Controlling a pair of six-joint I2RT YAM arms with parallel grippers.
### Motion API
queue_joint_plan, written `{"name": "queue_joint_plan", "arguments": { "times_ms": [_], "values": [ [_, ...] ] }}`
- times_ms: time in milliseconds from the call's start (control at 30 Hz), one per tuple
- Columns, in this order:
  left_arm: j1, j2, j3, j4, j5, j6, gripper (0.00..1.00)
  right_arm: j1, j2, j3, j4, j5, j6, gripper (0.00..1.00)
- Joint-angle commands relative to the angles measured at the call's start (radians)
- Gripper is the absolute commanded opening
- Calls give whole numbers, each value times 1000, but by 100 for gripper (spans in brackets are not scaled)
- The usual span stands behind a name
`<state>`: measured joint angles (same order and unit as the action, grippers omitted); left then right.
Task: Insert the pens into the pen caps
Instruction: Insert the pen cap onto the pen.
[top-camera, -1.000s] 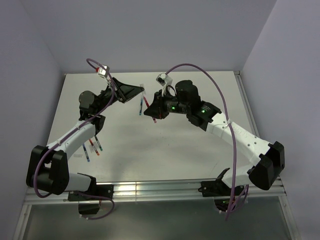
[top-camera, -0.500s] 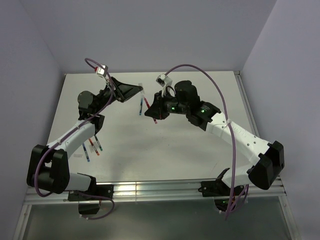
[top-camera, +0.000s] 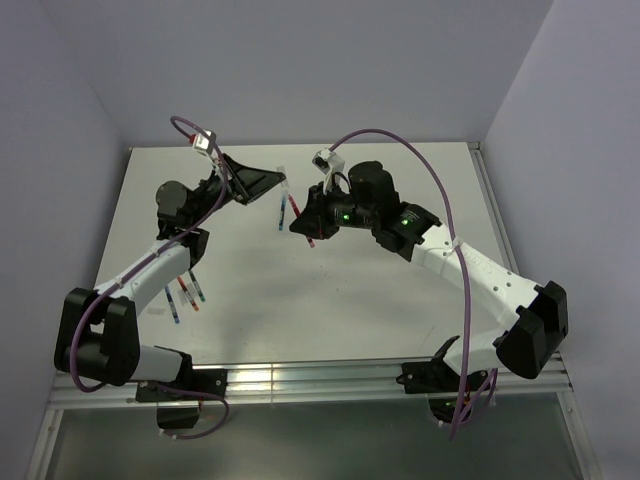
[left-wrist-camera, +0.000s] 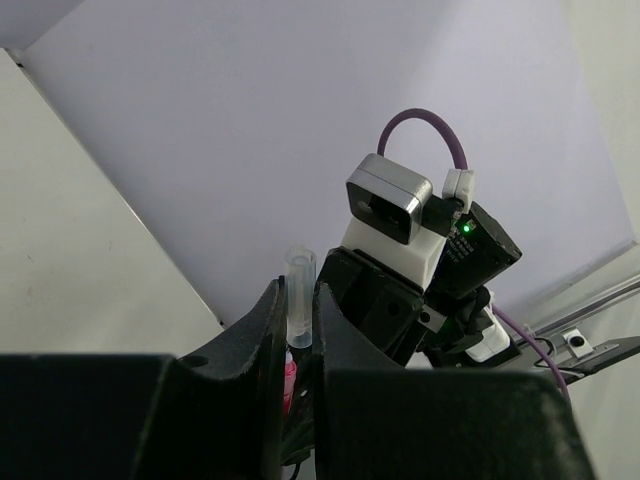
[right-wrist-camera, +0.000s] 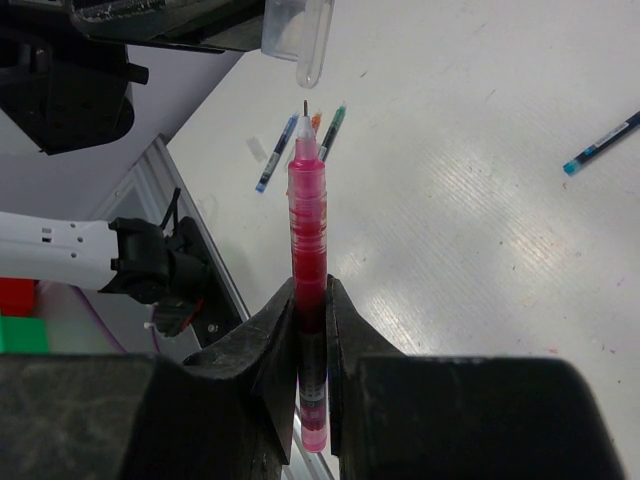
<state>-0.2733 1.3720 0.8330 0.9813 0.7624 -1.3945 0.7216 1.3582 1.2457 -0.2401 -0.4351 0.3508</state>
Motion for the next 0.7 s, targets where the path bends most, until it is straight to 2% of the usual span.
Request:
{"name": "queue_joint_plan", "arguments": {
  "times_ms": [0, 667],
  "values": [
    [-12, -7, -5, 14, 3, 37, 0, -5, -10, 52, 10, 10, -6, 0],
    [-27, 9, -8, -1, 5, 48, 0, -11, -18, 52, 9, 21, -3, 0]
  ]
}}
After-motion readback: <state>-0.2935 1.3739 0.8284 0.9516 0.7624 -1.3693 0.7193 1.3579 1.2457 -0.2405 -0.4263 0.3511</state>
